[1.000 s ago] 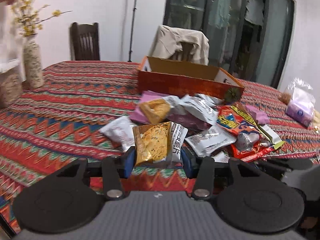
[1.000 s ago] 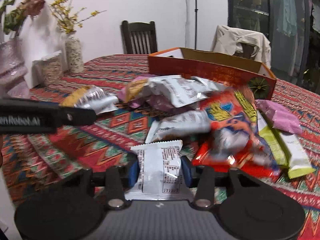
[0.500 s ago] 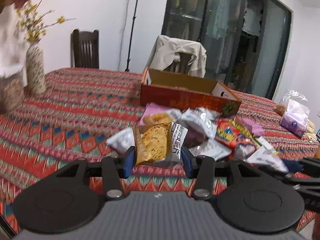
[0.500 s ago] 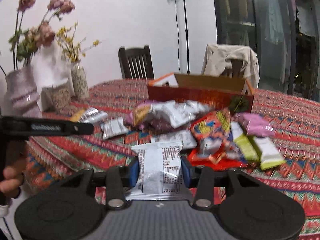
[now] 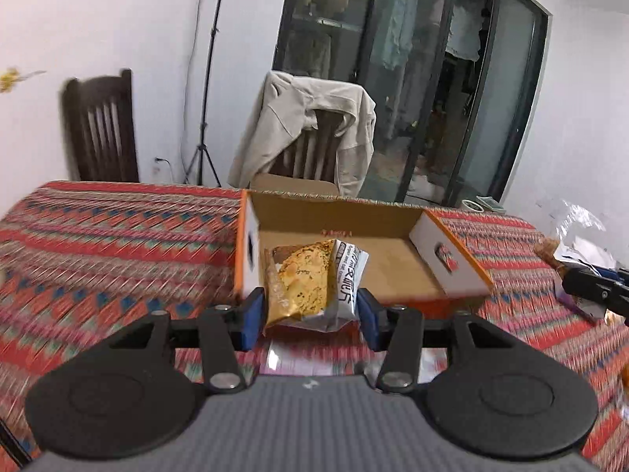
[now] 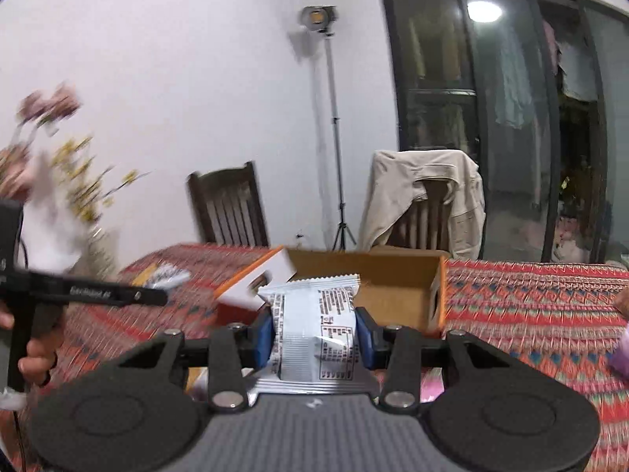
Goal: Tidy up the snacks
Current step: 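Carry both packets over the cardboard box and open both tools to drop them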
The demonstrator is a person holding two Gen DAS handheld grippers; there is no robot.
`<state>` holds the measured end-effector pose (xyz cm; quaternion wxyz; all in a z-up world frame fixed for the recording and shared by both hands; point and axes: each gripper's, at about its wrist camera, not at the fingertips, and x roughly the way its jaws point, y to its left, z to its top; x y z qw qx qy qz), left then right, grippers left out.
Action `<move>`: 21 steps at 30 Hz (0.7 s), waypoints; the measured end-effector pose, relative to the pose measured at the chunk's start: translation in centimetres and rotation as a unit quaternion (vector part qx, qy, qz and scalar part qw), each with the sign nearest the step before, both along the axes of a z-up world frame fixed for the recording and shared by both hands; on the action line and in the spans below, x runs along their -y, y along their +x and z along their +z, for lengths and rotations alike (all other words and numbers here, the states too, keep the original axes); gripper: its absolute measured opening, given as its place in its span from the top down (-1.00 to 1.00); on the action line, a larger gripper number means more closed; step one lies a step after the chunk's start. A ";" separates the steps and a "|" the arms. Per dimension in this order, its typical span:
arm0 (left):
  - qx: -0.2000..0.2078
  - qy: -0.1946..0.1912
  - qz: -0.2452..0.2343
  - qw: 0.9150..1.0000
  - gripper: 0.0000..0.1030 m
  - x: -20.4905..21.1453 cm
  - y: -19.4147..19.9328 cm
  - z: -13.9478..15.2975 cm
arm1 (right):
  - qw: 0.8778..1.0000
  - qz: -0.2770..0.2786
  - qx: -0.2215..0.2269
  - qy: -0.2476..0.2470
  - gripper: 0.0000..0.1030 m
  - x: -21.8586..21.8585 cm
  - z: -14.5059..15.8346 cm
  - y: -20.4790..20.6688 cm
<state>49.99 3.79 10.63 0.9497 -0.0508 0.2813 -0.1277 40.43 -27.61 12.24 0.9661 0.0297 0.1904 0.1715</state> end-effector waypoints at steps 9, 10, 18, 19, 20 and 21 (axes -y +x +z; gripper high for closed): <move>-0.061 0.043 -0.001 0.997 0.01 2.9 18.7 -3.3 | 0.994 -0.056 -0.071 -0.062 0.20 0.1 -0.7 21.4; -0.069 0.048 -0.003 0.996 0.01 3.2 20.3 -4.0 | 0.991 -0.060 -0.092 -0.077 0.20 -0.1 -1.8 24.2; -0.085 0.107 0.003 0.991 -0.06 4.7 25.0 -6.9 | 0.968 -0.086 -0.190 -0.141 0.19 -1.4 -9.0 35.0; -0.089 0.108 0.002 0.990 -0.10 4.8 25.2 -7.0 | 0.966 -0.088 -0.195 -0.143 0.18 -1.4 -9.4 35.6; -0.091 0.108 -0.001 0.990 -0.16 4.9 25.2 -7.0 | 0.965 -0.089 -0.198 -0.144 0.11 -1.3 -9.9 35.7; -0.090 0.108 -0.004 0.990 -0.18 5.0 25.1 -7.0 | 0.965 -0.089 -0.197 -0.148 -0.09 -1.5 -9.9 36.0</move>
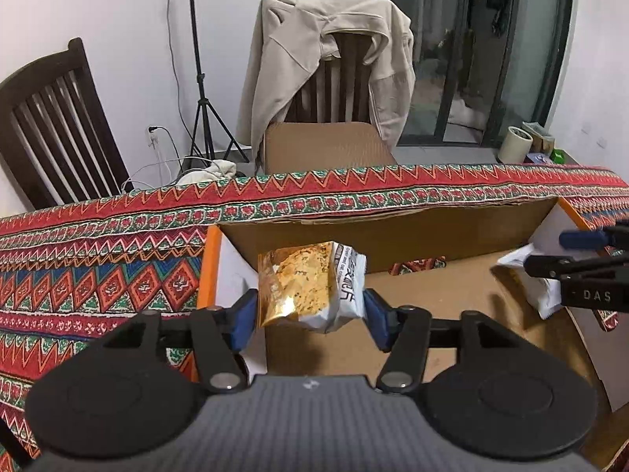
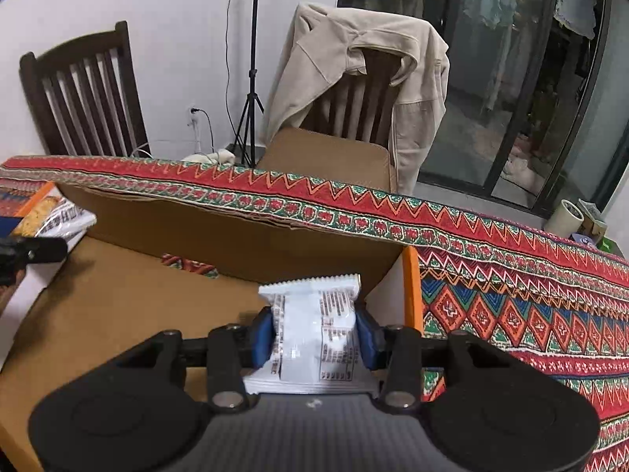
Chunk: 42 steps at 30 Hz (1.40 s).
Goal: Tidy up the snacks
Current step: 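Carry both packets over the cardboard box and open both tools to drop them, then move both open tools back from the box to the snack pile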
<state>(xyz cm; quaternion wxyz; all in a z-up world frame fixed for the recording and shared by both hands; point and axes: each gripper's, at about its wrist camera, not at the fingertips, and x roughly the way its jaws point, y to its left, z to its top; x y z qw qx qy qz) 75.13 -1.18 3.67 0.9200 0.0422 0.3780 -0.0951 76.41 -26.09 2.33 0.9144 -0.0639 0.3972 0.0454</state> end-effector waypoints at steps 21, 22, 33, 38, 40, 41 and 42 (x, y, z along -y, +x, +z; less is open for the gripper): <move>0.065 -0.063 -0.016 0.996 -0.91 -3.9 -18.1 12.7 | 0.991 0.023 0.118 0.061 -0.73 3.8 13.9 -15.6; 0.073 -0.066 -0.020 0.995 -0.94 -4.1 -20.2 13.3 | 0.989 0.024 0.125 0.070 -0.78 4.1 14.6 -17.1; 0.190 -0.063 0.027 0.979 -1.00 -5.7 -41.4 12.2 | 0.966 0.043 0.222 0.123 -1.00 6.1 16.5 -38.9; 0.205 -0.070 0.042 0.975 -1.00 -5.6 -48.5 9.5 | 0.960 0.042 0.244 0.132 -1.00 5.9 12.9 -47.1; 0.206 -0.061 0.040 0.976 -1.00 -5.3 -50.9 8.1 | 0.960 0.028 0.248 0.125 -1.00 5.6 11.3 -49.5; 0.209 -0.054 0.038 0.976 -1.00 -5.0 -51.6 7.5 | 0.961 0.024 0.247 0.120 -1.00 5.3 10.4 -50.8; 0.213 -0.045 0.035 0.975 -1.00 -4.8 -52.5 7.0 | 0.962 0.019 0.246 0.118 -1.00 5.1 9.6 -51.8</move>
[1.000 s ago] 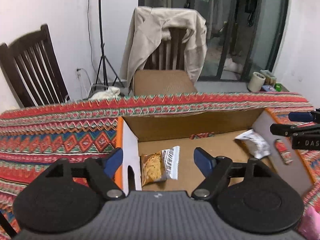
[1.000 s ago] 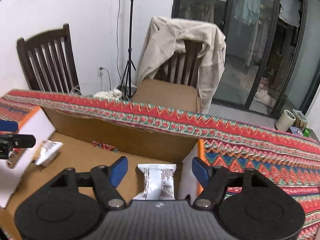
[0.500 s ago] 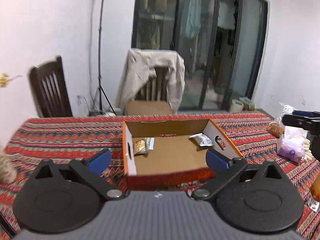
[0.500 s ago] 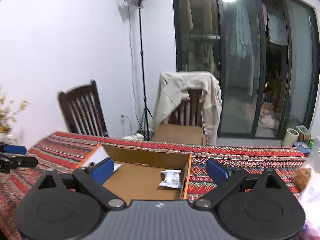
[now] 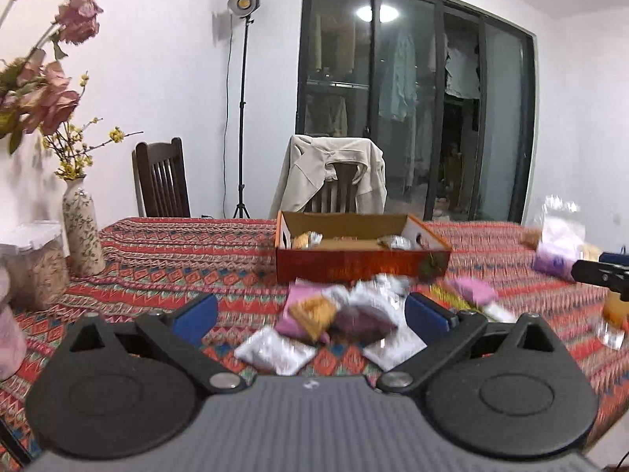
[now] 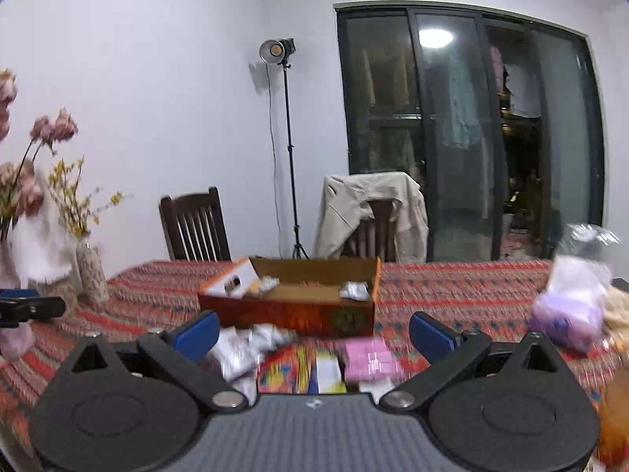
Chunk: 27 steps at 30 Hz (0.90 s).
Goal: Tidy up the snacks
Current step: 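Move both open tools back from the box to the snack pile, then grasp a white snack packet with the left tool while the right tool grasps another white packet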
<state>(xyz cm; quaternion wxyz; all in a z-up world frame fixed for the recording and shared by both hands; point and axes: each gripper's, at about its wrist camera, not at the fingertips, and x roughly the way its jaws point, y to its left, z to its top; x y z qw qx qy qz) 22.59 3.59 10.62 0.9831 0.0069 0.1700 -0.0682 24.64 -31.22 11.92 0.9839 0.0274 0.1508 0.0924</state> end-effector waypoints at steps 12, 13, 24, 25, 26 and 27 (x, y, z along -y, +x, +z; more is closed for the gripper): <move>-0.029 0.026 -0.001 0.999 -1.00 0.1 -3.7 -4.6 | 1.000 -0.003 -0.021 -0.012 -1.00 -4.0 -6.1 -6.5; -0.032 0.025 -0.001 0.999 -1.00 0.0 -3.7 -4.8 | 1.000 -0.005 -0.021 -0.015 -1.00 -4.1 -6.1 -6.7; -0.105 0.009 0.038 0.994 -1.00 -0.7 0.4 -7.0 | 0.999 0.003 -0.045 -0.006 -1.00 -4.3 -6.8 -5.0; -0.113 0.003 0.040 0.993 -1.00 -0.9 1.1 -7.2 | 0.999 0.002 -0.047 -0.005 -1.00 -4.3 -6.8 -4.7; -0.119 -0.003 0.041 0.992 -1.00 -1.0 1.6 -7.4 | 0.999 0.002 -0.049 -0.005 -1.00 -4.4 -6.9 -4.4; -0.124 -0.008 0.041 0.991 -1.00 -1.1 2.2 -7.5 | 0.999 0.001 -0.050 -0.005 -1.00 -4.4 -7.0 -4.0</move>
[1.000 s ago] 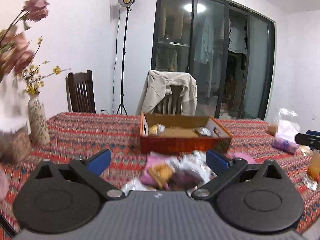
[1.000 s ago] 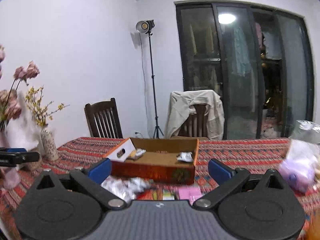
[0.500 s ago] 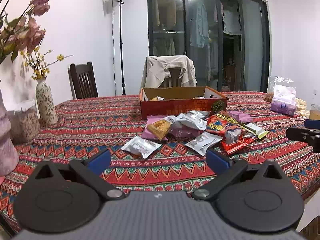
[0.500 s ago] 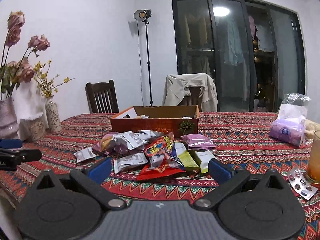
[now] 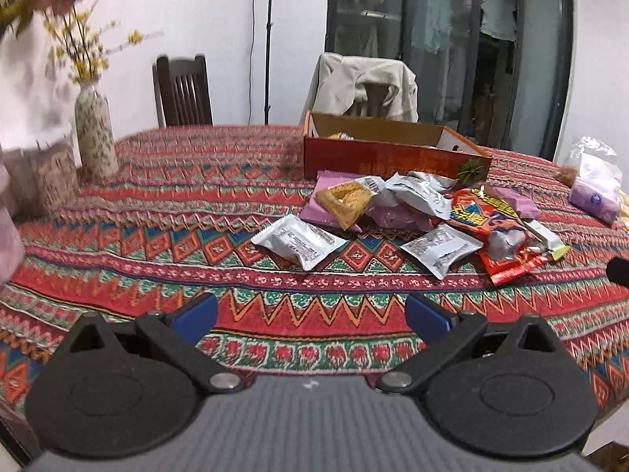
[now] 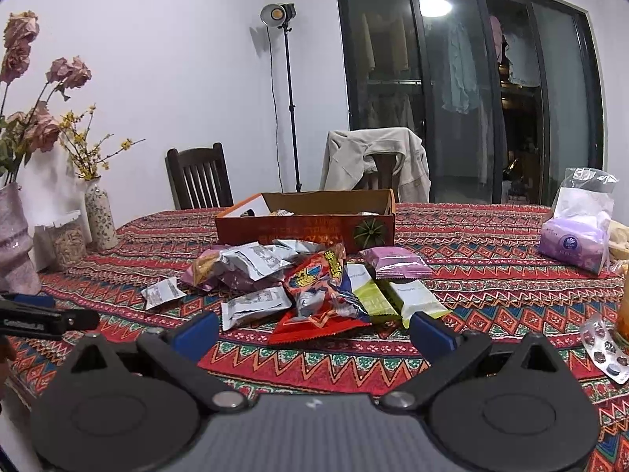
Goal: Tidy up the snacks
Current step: 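Grasp a white snack packet with the left tool while the right tool grasps another white packet, then carry both white packets into the cardboard box and open both tools to release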
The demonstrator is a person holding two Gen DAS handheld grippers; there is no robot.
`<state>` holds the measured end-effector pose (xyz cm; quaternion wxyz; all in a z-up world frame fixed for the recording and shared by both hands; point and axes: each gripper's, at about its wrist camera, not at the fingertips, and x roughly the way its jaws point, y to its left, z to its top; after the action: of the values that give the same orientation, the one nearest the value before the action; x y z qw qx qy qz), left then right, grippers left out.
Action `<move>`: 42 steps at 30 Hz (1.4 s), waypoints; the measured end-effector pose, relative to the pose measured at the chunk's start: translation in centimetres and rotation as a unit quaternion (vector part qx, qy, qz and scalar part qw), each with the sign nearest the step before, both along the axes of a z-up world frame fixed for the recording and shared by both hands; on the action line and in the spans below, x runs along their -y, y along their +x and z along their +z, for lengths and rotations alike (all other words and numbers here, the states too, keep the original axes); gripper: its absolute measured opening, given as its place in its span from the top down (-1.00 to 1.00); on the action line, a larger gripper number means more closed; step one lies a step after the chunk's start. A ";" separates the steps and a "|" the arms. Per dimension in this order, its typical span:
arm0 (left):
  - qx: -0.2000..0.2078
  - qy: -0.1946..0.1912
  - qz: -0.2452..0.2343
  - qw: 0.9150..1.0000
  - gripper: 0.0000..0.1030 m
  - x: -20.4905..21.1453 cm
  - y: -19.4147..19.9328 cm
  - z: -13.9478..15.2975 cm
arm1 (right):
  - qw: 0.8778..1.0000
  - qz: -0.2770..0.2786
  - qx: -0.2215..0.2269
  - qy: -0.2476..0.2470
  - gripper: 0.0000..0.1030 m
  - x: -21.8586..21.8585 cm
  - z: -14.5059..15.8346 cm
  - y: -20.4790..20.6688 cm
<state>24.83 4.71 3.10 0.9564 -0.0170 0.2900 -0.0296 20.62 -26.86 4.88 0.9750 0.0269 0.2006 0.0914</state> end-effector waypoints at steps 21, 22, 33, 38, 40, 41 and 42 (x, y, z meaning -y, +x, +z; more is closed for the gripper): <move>-0.056 -0.073 0.055 0.994 -0.81 -1.0 15.2 -3.2 | 0.996 0.075 -0.005 -0.056 -0.97 -5.4 -0.9 13.7; -0.058 -0.072 0.056 0.994 -0.65 -1.0 15.5 -3.4 | 0.994 0.086 -0.003 -0.062 -0.97 -6.0 -0.9 14.5; -0.038 -0.025 -0.002 0.999 -0.20 0.4 14.0 -3.8 | 0.985 0.150 -0.048 -0.064 -0.79 -9.9 -2.6 24.4; -0.052 -0.014 -0.003 0.999 -0.44 0.8 12.9 -4.0 | 0.979 0.172 -0.085 -0.065 -0.24 -10.3 -3.8 25.7; -0.047 -0.005 -0.002 0.999 -0.28 0.9 12.4 -3.9 | 0.979 0.170 -0.091 -0.071 -0.11 -10.4 -4.1 25.3; -0.045 -0.002 -0.001 0.999 -0.16 1.0 12.1 -3.9 | 0.979 0.167 -0.089 -0.072 0.02 -10.4 -4.2 24.9; -0.044 -0.002 -0.003 0.999 -0.11 1.1 11.8 -3.7 | 0.980 0.167 -0.090 -0.067 0.02 -10.2 -4.1 24.5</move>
<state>36.59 3.60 -0.64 0.9426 -0.0189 0.3317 -0.0322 45.11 -16.66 0.83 0.9238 -0.0638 0.2947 0.2361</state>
